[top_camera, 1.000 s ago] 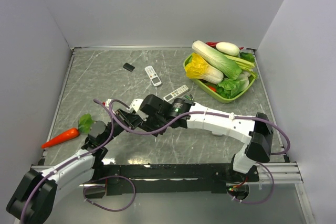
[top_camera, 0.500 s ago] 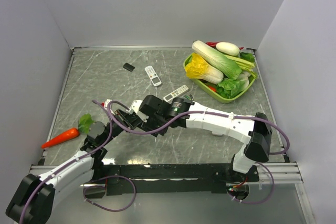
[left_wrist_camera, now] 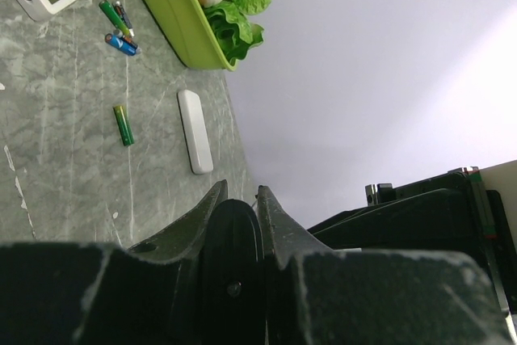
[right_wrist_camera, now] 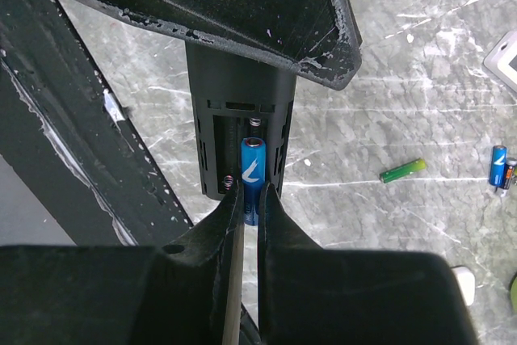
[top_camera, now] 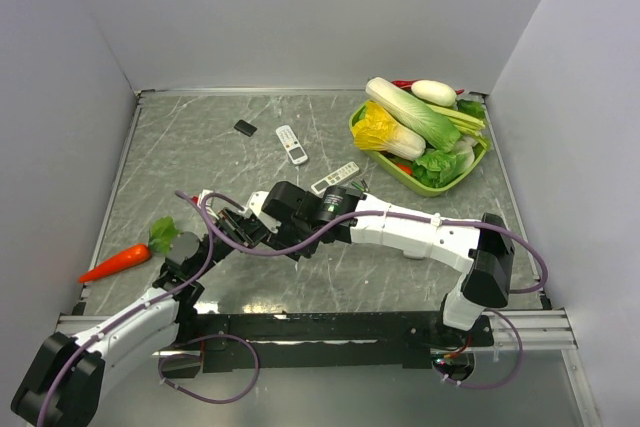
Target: Load the batteries into the remote control
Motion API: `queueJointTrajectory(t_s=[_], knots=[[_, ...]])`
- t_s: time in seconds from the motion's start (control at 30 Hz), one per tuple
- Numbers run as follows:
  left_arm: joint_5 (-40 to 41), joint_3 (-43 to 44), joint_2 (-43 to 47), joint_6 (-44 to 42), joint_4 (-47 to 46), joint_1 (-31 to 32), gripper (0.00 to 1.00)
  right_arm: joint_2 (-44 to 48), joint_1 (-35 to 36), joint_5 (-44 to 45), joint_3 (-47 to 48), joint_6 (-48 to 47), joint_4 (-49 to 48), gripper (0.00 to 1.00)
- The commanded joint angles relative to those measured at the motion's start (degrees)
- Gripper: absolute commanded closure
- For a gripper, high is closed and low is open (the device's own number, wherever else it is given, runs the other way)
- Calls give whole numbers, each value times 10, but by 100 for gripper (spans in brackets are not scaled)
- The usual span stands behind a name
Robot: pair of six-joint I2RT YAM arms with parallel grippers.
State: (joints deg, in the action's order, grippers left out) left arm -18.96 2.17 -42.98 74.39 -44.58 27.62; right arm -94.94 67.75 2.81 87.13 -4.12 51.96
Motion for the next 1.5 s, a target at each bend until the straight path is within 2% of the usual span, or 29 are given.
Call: queueJointTrajectory(t_s=[0.0, 0.73, 1.2, 1.33, 1.47], knots=[[-13, -67, 18, 31, -52, 2, 99, -15, 3, 22, 28, -4, -13, 88], [-21, -56, 12, 52, -50, 2, 99, -23, 9, 17, 38, -13, -45, 80], [-23, -54, 12, 62, -54, 3, 99, -39, 10, 33, 58, -19, -30, 69], [-20, -55, 21, 66, -46, 3, 99, -34, 10, 40, 52, -18, -33, 68], [-17, -58, 24, 73, -47, 3, 99, -30, 9, 42, 43, -19, -41, 72]])
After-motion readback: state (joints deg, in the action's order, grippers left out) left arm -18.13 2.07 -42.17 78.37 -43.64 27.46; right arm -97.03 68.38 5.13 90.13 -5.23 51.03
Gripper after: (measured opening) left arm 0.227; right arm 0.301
